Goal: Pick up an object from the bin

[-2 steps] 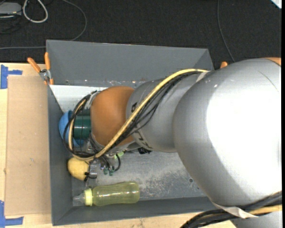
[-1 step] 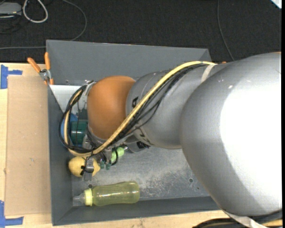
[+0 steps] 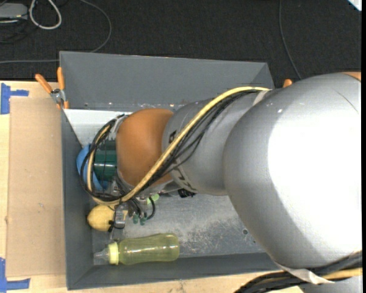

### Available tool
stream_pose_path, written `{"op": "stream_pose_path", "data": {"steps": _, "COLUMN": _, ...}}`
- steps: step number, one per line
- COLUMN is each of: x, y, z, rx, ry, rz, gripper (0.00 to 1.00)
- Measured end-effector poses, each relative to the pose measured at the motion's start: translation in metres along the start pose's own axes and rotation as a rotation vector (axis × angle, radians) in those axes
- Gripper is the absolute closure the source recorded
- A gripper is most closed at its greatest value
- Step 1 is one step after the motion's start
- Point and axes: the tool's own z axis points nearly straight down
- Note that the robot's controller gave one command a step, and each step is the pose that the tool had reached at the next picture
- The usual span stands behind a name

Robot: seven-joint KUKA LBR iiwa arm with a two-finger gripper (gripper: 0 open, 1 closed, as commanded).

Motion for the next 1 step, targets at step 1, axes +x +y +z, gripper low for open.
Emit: {"op": "stream_pose_path", "data": {"steps": 1, "x": 0.0033, "y": 0.0068, "z": 0.0067, "rx": -0.004, "ry": -0.009, "rz": 0.078, "gripper": 0.00}}
